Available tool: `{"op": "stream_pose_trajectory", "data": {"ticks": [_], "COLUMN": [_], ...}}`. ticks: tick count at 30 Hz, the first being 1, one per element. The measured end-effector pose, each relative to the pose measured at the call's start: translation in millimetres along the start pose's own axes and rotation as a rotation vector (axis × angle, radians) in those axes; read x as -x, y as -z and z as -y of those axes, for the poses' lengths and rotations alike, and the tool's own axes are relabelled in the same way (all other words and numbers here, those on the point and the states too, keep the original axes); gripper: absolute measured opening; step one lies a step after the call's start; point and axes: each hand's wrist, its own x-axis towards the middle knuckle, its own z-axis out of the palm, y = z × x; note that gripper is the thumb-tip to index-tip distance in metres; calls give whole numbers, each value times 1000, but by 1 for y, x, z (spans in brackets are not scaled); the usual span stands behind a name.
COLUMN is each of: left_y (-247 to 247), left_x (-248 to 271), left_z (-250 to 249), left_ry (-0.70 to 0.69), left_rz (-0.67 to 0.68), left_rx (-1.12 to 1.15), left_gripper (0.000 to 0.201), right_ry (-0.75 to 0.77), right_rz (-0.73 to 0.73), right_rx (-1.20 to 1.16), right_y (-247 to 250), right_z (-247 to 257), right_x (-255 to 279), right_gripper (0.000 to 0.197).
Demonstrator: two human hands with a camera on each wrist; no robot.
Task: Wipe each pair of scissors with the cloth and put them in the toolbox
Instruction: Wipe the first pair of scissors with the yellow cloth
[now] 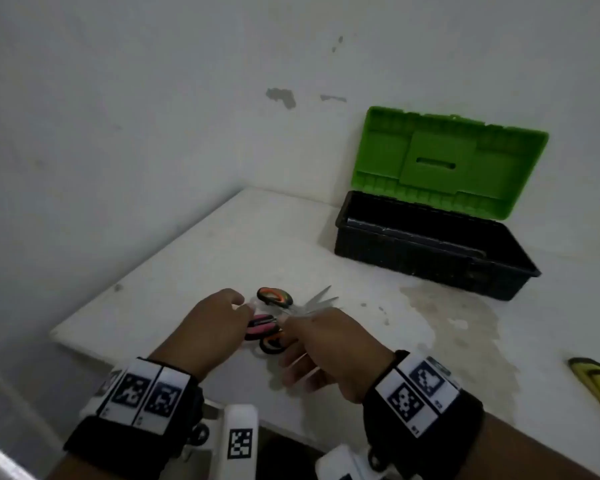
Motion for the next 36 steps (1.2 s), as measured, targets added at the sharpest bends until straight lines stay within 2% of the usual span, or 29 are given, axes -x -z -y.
{"op": "stream_pose_trajectory", "data": {"ticks": [6,8,9,10,11,12,15,18,20,22,26,28,36], "left_y": [-3,-1,-1,0,1,2,11,17,18,15,-2,-16,-86], "left_x": [-8,-9,-10,-9,-8,-5,7,19,28,38,56,61,71], "left_z": [5,3,3,3,3,2,-4,-15,-27,-42,-72,-86,-139], "left_ry": [40,28,8,-17,-31,-27,-10,-38,-36,-70,-202,-244,-264], "left_rz": [71,86,103,127,141,143,117,118,150,224,392,460,521], "left_rx": [-31,-12,13,48,94,145,323,468,599,634,553,506,599], "left_gripper": [50,41,29,18,26,26,14,11,13,15,11,17,16], "right_ry": [29,38,41,41,42,44,71,155,227,292,301,288,308], "right_rz": [-55,-87,-108,-121,-129,-127,-96,-46,-16,-7,-32,-63,-235], "right_rx": [102,117,104,82,48,5,-127,-217,-210,-133,-97,-126,-181], "right_y": [-3,-3,-4,-3,-3,-2,3,15,27,40,68,83,147], "right_z": [-4,-5,-5,-6,-7,-7,-6,-7,-9,-14,-28,-37,-88], "right_x": [-15,-18,-20,-21,-22,-22,-12,6,21,36,63,77,114], "right_gripper": [37,37,36,33,29,25,22,24,26,27,28,29,29]}}
